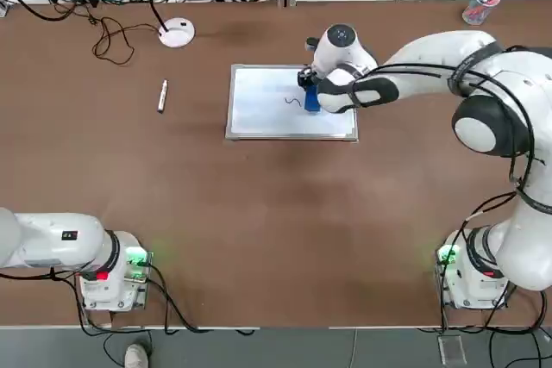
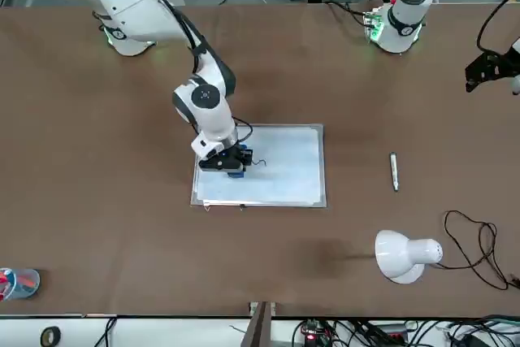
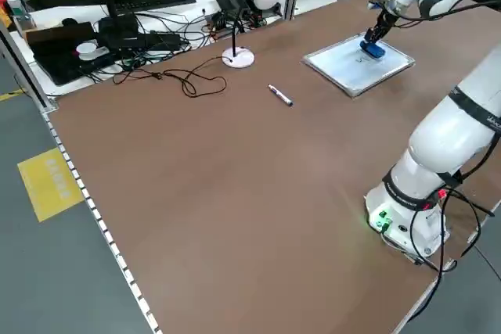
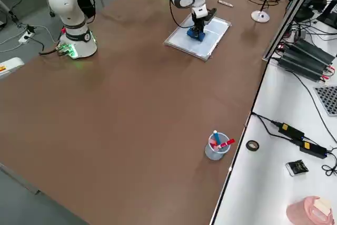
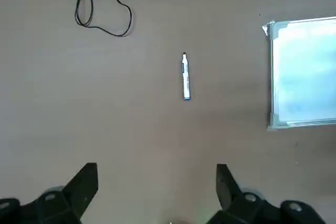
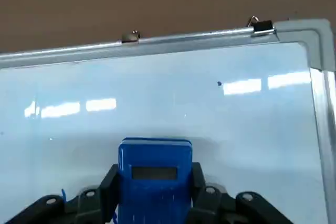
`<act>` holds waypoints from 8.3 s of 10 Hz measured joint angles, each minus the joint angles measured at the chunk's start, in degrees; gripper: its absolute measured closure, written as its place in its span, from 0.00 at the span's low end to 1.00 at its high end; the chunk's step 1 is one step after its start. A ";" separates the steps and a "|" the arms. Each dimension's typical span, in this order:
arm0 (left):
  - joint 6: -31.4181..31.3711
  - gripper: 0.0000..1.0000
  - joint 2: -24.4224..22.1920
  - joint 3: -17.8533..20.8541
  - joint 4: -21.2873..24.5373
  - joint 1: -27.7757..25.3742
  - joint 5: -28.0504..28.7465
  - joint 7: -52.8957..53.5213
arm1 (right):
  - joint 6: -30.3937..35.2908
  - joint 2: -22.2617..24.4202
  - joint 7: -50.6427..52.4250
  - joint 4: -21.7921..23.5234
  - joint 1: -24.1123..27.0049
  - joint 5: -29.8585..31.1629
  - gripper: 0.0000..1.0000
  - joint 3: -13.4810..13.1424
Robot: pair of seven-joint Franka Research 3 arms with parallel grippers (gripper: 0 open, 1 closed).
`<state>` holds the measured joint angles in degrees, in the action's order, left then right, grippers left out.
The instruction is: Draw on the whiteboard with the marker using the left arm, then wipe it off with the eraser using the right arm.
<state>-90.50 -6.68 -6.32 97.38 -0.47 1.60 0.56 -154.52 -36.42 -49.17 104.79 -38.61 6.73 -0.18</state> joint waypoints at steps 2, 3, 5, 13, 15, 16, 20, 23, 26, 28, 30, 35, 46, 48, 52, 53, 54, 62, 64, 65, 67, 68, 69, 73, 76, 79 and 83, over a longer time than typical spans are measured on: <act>0.00 0.00 0.39 0.14 0.00 -0.07 0.00 0.00 | -0.31 -0.46 -0.34 -0.12 -0.35 0.02 0.43 -0.31; 0.00 0.00 0.48 0.15 0.00 -0.08 0.00 0.00 | -0.26 -0.47 -0.35 -0.13 -0.46 0.04 0.43 -0.38; 0.00 0.00 0.50 0.15 -0.01 -0.07 0.00 -0.01 | -0.28 -0.65 -0.90 -0.23 -0.94 0.11 0.43 -0.60; 0.00 0.00 0.50 0.18 -0.65 -0.23 0.00 -0.12 | 0.09 -4.88 -8.75 -6.79 -6.84 0.41 0.43 -3.06; 0.00 0.00 0.50 0.22 -0.65 -0.44 0.00 -0.12 | 0.07 -6.35 -11.23 -9.13 -8.28 0.42 0.43 -3.09; 0.00 0.00 0.50 0.22 -0.65 -0.51 0.00 -0.12 | 0.07 -7.16 -12.53 -10.40 -9.06 0.43 0.43 -3.13; 0.00 0.00 0.50 0.25 -0.65 -0.81 0.00 -0.12 | 0.13 -10.14 -17.71 -14.81 -13.42 0.58 0.43 -5.61; 0.00 0.00 0.52 0.27 -0.65 -1.31 0.00 -0.12 | 0.60 -10.63 -19.10 -15.77 -14.35 0.40 0.43 -6.39; 0.00 0.00 0.58 0.27 -0.65 -1.29 -0.01 -0.12 | 2.99 -10.56 -19.82 -16.73 -13.32 -0.19 0.43 -5.95; 0.00 0.00 0.62 0.26 -0.65 -1.28 -0.01 -0.12 | 7.26 -10.04 -19.84 -17.92 -9.64 -0.34 0.43 -3.33; 0.00 0.00 0.67 0.26 -0.65 -1.28 -0.01 -0.12 | 12.16 -8.44 -18.67 -18.74 -3.10 -0.32 0.43 2.21; 0.00 0.00 0.73 0.26 -0.64 -1.28 -0.01 -0.12 | 19.31 -1.15 -8.19 -15.53 5.35 -0.04 0.43 7.98; -0.26 0.00 0.85 0.26 -0.64 -1.28 -0.01 -0.12 | 11.36 0.71 1.14 -5.54 8.10 5.30 0.43 8.08; -0.26 0.00 0.87 0.26 -0.64 -1.28 -0.01 -0.12 | 10.90 0.24 0.59 -4.92 7.86 5.45 0.43 7.96; -0.27 0.00 0.91 0.26 -0.64 -1.28 -0.01 -0.12 | 10.46 -0.43 0.32 -4.52 7.34 5.69 0.43 7.21; -0.27 0.00 0.91 0.26 -0.64 -1.27 -0.01 -0.12 | 10.34 -0.59 0.10 -4.51 6.79 5.69 0.43 6.71; -0.27 0.00 0.92 0.26 -0.64 -1.28 -0.01 -0.12 | 9.87 -0.87 -0.22 -4.50 5.93 5.70 0.43 5.97; -0.27 0.00 0.93 0.27 -0.64 -1.29 -0.01 -0.12 | 4.89 -2.90 -6.99 -5.23 0.30 5.83 0.43 2.65; -0.27 0.00 1.00 0.27 -0.63 -1.29 -0.01 -0.12 | 4.74 -3.94 -9.56 -6.79 -1.45 5.85 0.43 2.60; -0.29 0.00 1.06 0.27 -0.63 -1.29 -0.01 -0.12 | 4.74 -4.68 -10.97 -7.95 -2.45 5.88 0.43 2.52; -0.44 0.00 1.16 0.27 -0.63 -1.29 -0.01 -0.12 | 4.75 -6.02 -13.50 -10.02 -4.19 5.93 0.43 2.22; -0.45 0.00 1.18 0.27 -0.63 -1.29 -0.01 -0.12 | 4.77 -6.54 -14.68 -10.83 -4.91 5.95 0.43 1.96; -0.46 0.00 1.19 0.26 -0.63 -1.29 -0.01 -0.12 | 4.78 -7.08 -16.01 -11.68 -5.63 5.98 0.43 1.75; -0.47 0.00 1.19 0.27 -0.63 -1.30 -0.01 -0.12 | 4.00 -9.20 -21.29 -14.84 -9.11 6.11 0.43 0.08; -0.47 0.00 1.20 0.26 -0.63 -1.29 -0.01 -0.12 | 4.68 -9.35 -21.72 -15.43 -9.42 6.06 0.43 -0.23; -0.47 0.00 1.21 0.27 -0.62 -1.28 -0.01 -0.12 | 9.09 -8.96 -20.06 -17.09 -7.28 5.97 0.43 -0.11; -0.47 0.00 1.23 0.26 -0.60 -1.28 -0.01 -0.12 | 21.29 -3.59 -13.01 -19.03 5.60 5.71 0.43 10.29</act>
<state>-90.97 -5.45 -6.06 96.78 -1.75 1.59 0.43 -133.23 -40.01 -62.19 85.76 -33.01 12.44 10.11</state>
